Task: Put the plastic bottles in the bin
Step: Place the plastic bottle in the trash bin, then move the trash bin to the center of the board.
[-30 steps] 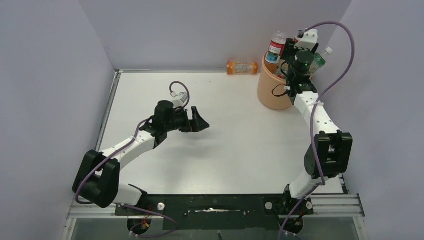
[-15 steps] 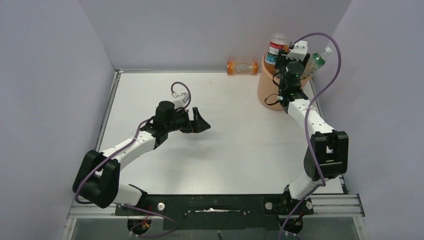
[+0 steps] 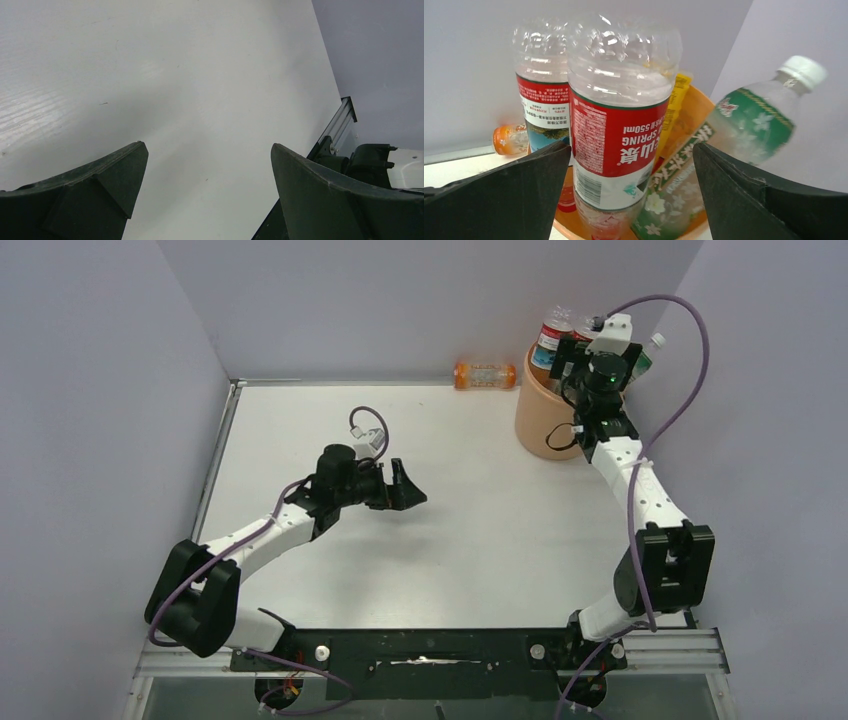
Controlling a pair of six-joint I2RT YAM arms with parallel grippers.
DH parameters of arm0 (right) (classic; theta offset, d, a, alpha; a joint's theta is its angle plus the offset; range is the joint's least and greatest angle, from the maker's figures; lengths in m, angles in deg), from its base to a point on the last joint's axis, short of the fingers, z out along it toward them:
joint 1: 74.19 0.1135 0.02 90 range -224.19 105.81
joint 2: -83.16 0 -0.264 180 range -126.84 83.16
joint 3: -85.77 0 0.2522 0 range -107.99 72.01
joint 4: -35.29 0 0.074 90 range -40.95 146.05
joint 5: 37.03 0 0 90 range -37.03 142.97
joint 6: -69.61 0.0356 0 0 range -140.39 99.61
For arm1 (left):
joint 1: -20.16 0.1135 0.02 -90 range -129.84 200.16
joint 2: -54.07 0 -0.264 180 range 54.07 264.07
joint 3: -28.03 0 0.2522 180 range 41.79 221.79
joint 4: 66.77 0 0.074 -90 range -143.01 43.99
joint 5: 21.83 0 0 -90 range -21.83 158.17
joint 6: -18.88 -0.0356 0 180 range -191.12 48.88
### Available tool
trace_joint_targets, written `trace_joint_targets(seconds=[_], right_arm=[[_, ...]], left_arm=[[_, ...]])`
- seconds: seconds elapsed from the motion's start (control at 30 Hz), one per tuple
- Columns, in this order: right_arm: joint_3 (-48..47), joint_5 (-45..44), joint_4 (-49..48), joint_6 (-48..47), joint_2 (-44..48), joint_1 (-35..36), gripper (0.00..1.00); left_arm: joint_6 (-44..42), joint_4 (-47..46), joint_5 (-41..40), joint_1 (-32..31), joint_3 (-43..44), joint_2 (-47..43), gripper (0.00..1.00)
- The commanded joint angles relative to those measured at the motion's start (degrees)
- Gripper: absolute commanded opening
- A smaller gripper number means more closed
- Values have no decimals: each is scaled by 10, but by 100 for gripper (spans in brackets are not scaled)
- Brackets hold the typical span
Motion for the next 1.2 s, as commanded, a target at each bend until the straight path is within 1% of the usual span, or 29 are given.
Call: trace_joint_targets(seconds=[0.0, 0.13, 0.23, 0.3, 0.47, 0.6, 0.8, 1.17], right_arm=[[-34, 9, 18, 16, 86, -11, 100], [-54, 3, 58, 29, 114, -21, 99], [-64, 3, 108, 61, 128, -46, 99], [-66, 16, 135, 93, 134, -71, 99], [-57, 68, 181, 172, 149, -160, 99], [-29, 78, 196, 198, 175, -195, 97], [1, 68, 224, 214, 210, -203, 95], [44, 23, 248, 241, 186, -212, 93]], left_arm=[[-1, -27, -4, -10, 20, -22, 97], [0, -26, -11, -20, 20, -24, 97], [1, -25, -17, -26, 19, -27, 97], [1, -26, -20, -28, 18, -29, 97], [-1, -22, -21, -32, 16, -33, 97], [-3, -25, -22, -32, 12, -35, 97], [-5, -35, -17, -32, 8, -27, 97], [-5, -46, -7, -32, 3, -20, 97]])
